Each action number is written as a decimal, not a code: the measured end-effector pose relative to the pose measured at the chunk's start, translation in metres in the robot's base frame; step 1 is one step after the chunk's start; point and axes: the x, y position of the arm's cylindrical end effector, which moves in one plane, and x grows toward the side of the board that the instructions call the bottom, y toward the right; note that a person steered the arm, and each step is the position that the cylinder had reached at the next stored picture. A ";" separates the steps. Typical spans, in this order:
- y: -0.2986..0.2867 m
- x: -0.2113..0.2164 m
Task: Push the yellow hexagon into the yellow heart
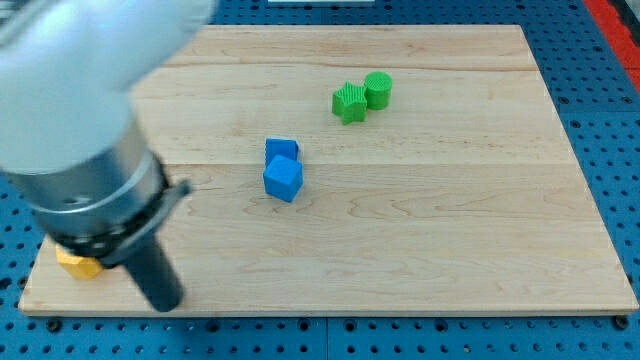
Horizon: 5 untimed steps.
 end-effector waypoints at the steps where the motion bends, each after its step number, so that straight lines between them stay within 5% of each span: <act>1: -0.034 0.002; 5: -0.088 -0.024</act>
